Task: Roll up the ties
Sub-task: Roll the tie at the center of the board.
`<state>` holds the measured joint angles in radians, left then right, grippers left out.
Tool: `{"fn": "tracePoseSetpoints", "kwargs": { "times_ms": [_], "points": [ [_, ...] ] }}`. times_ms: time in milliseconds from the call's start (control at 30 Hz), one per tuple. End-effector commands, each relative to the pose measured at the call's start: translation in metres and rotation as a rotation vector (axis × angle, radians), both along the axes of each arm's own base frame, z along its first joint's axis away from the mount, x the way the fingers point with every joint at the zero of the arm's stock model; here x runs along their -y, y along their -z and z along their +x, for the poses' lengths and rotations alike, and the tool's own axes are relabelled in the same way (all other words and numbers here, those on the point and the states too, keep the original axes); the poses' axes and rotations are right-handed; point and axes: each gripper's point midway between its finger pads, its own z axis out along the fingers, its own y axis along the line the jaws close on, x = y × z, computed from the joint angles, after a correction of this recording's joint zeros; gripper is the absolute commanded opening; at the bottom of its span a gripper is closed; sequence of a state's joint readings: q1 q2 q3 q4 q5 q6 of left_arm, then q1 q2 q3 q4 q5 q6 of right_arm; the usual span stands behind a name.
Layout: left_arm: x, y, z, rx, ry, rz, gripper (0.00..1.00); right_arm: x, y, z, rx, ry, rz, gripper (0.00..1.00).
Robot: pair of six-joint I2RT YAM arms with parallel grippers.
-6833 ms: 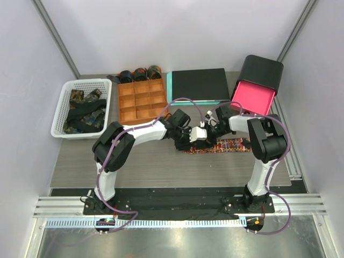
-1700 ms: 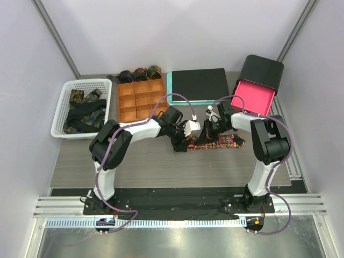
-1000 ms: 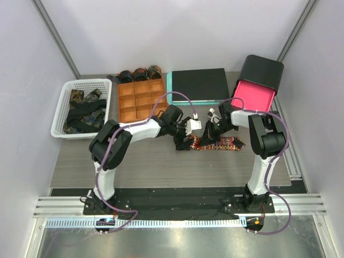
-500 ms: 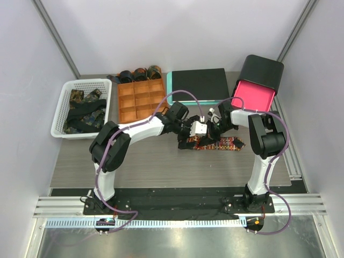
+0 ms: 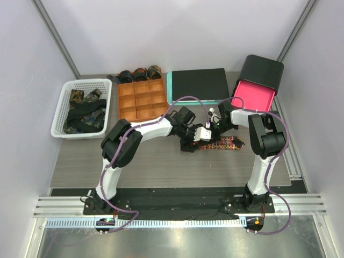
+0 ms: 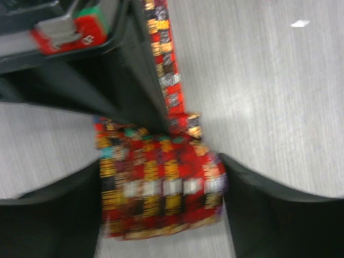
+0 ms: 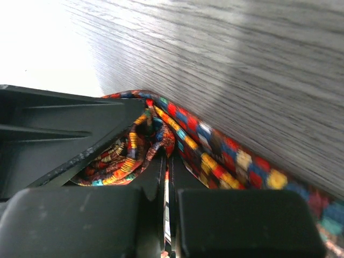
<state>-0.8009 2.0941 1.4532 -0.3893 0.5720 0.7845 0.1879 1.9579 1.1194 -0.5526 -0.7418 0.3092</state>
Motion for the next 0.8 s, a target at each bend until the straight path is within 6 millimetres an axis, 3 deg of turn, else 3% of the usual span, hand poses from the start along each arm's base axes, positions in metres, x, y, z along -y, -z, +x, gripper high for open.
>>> {"fn": "tracePoseSetpoints", "kwargs": {
  "times_ms": [0, 167, 367, 500, 767],
  "points": [
    [-0.005, 0.001, 0.002, 0.009, 0.009, 0.045, 0.64, -0.002, -0.004, 0.023, 0.082, 0.015, -0.016, 0.07],
    [-0.011, 0.008, 0.0, -0.006, -0.013, 0.071, 0.37, -0.009, -0.033, 0.028, 0.115, 0.019, 0.047, 0.18],
    [-0.017, 0.015, -0.002, -0.023, -0.035, 0.084, 0.28, 0.007, -0.069, 0.038, 0.171, 0.044, 0.094, 0.33],
    [-0.016, 0.015, 0.003, -0.03, -0.067, 0.084, 0.26, 0.037, -0.048, 0.032, 0.143, 0.049, -0.021, 0.34],
    [-0.018, 0.005, 0.016, -0.063, -0.188, 0.073, 0.25, 0.06, 0.006, 0.007, 0.038, -0.009, -0.177, 0.27]
  ]
}}
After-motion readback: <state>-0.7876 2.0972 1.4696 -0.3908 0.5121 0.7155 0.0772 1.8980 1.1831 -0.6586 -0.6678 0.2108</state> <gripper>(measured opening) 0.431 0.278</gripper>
